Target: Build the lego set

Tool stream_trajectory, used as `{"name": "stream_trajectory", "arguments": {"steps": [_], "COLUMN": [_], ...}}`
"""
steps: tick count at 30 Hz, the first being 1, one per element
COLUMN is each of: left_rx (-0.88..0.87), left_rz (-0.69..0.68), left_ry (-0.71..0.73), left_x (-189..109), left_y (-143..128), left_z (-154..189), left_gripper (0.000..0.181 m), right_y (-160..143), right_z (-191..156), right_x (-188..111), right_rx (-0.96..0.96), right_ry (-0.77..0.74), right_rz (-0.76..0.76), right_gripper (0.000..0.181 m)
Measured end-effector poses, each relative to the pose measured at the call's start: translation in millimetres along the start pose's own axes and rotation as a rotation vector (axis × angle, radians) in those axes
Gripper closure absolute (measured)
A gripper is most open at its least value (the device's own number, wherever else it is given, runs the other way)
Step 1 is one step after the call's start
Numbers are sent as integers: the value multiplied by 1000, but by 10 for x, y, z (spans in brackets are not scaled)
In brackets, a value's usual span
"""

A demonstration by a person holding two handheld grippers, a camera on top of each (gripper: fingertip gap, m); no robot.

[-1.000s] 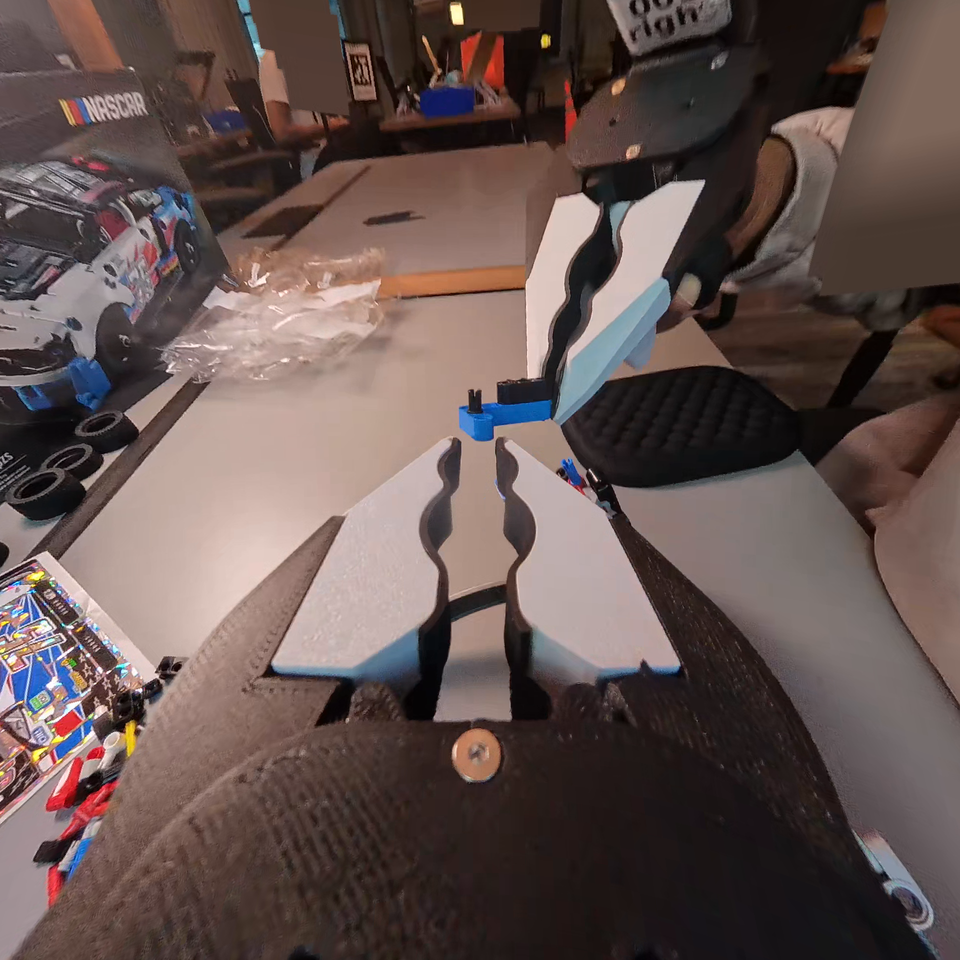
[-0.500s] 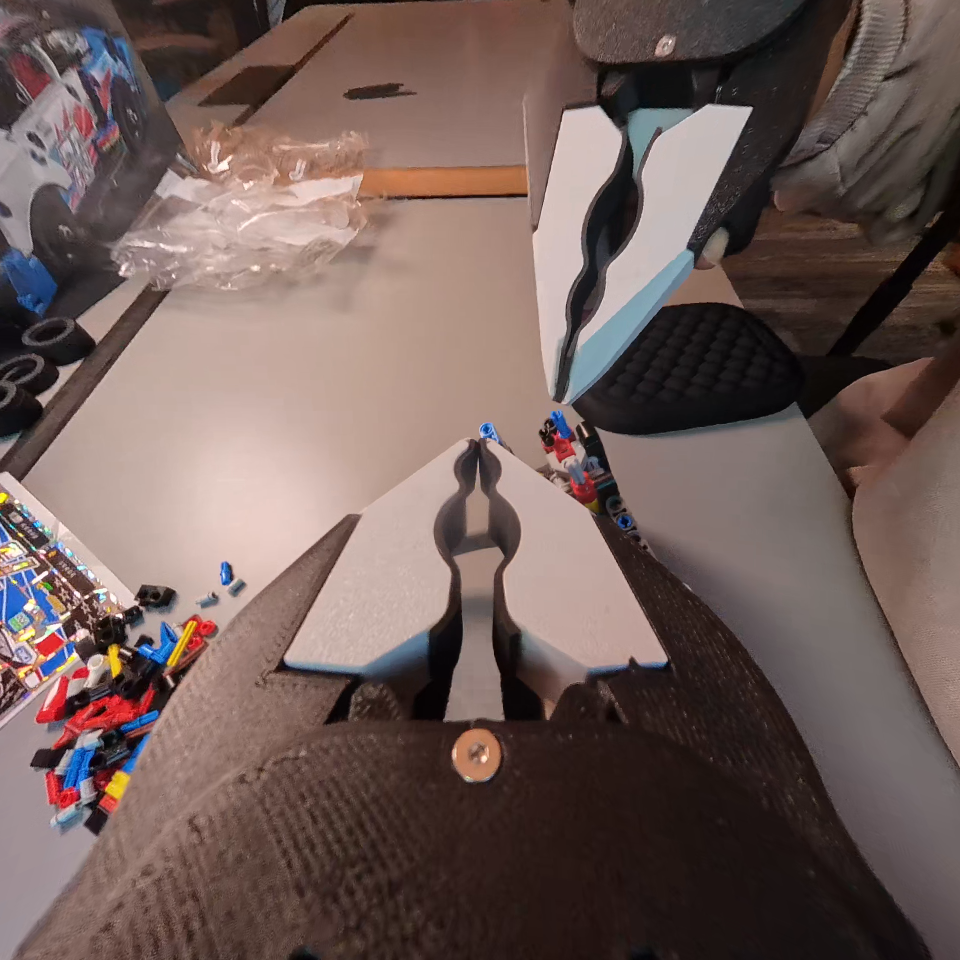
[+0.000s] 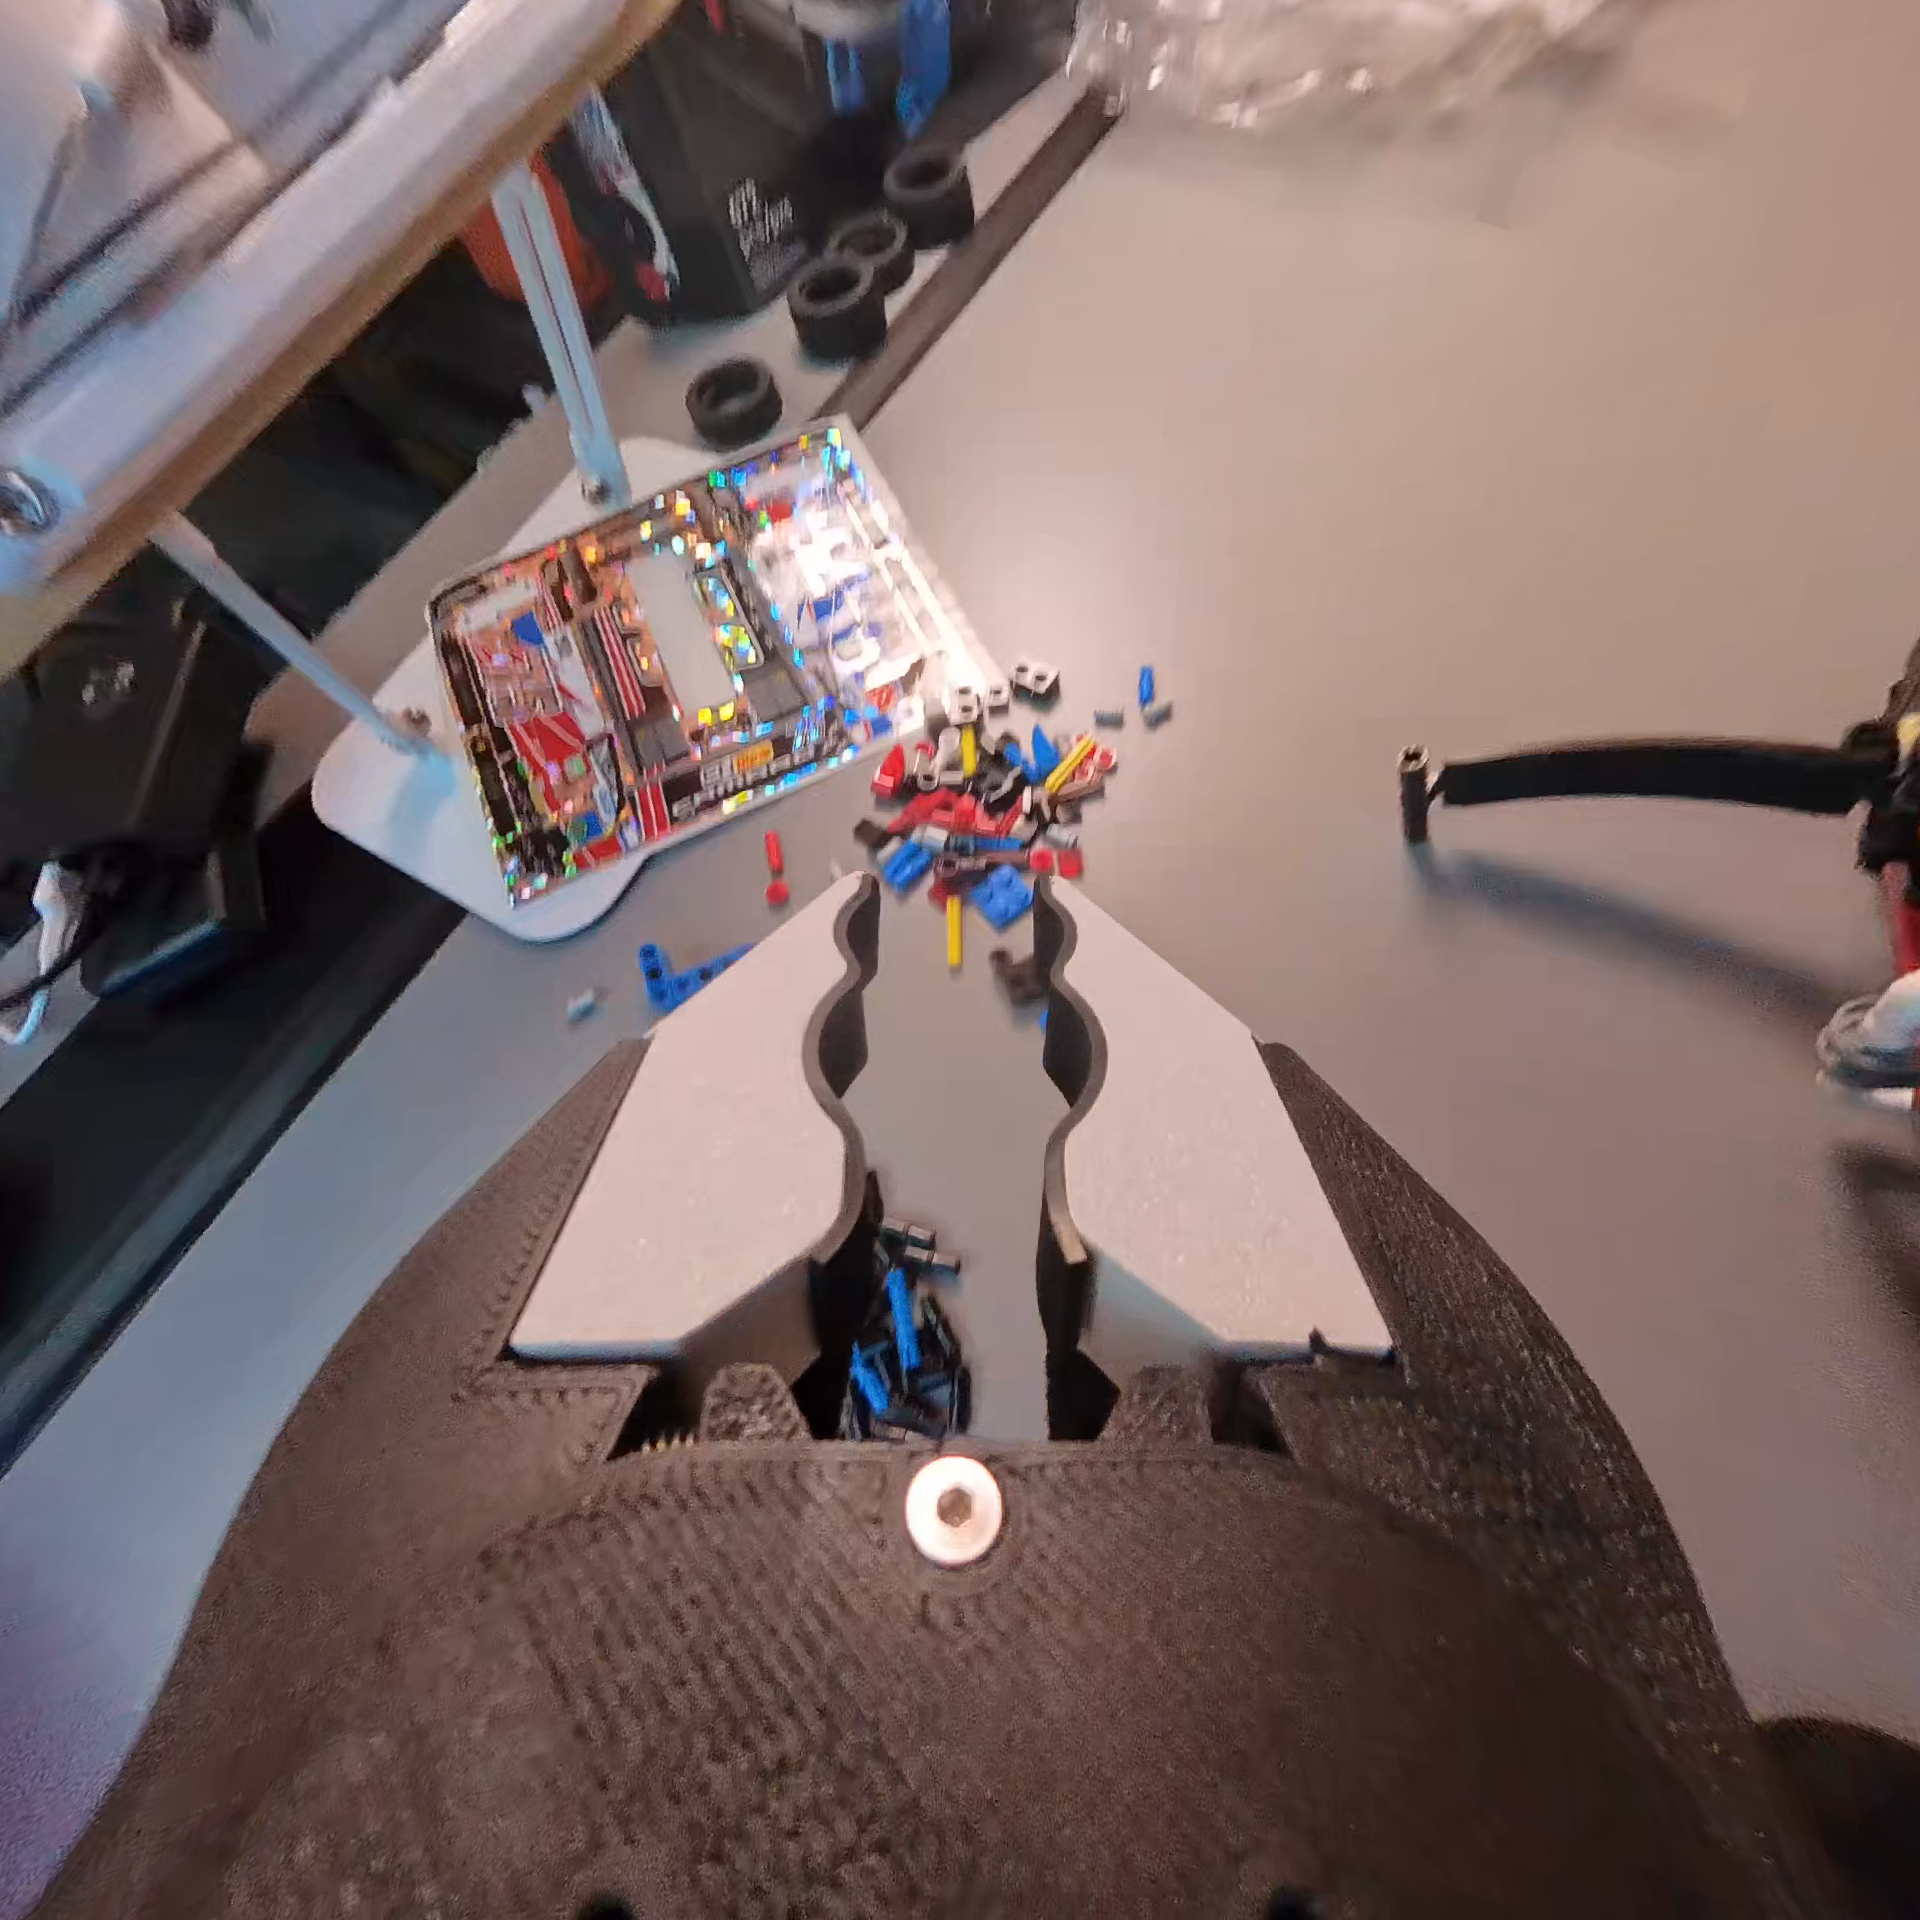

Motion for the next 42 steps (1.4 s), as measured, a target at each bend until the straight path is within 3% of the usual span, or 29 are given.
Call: {"name": "stream_trajectory", "arguments": {"steps": [1,4,7,14,20,23,27,30,34,36,39,42], "left_rx": [-4,34,25,-172,-296,-305,-310,-313,-295,-201,-56,135], "left_rz": [-66,-276,-338,-256,-281,-308,-264,-97,412,673,915,962], "left_ry": [6,116,122,41,-21,27,20,-4,-411,-592,-625,-498], "left_x": [14,47,84,497,907,981,938,718,77,-346,-756,-875], "left_y": [-123,-511,-676,-548,-523,-574,-532,-273,485,756,945,1037], "left_z": [-62,-293,-407,-700,-763,-842,-815,-712,-79,290,725,1104], "left_gripper": [151,150,152,151,130,143,144,143,144,143,144,144], "right_y": [-9,-30,-56,-30,-108,-164,-213,-158,161,413,779,992], "right_z": [11,27,49,93,131,173,213,225,191,126,-86,-307], "right_x": [3,25,44,83,87,67,40,-4,-143,-237,-346,-325], "right_rx": [9,26,18,39,39,65,90,80,5,-14,81,244], "right_ry": [10,41,39,64,55,61,70,69,52,65,268,585], "right_rz": [15,53,77,126,131,140,158,193,310,404,545,580], "right_gripper": [176,175,175,175,175,175,176,176,175,170,160,147]}}
Point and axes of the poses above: each gripper's, where its closed fingertips meet, x out along the fingers, y out of its top, z = x × y across the jaws, the point moved 2 cm from there along -x, back along the fingers, and after that the axes turned 14 degrees about -z, right-handed, at the moved point
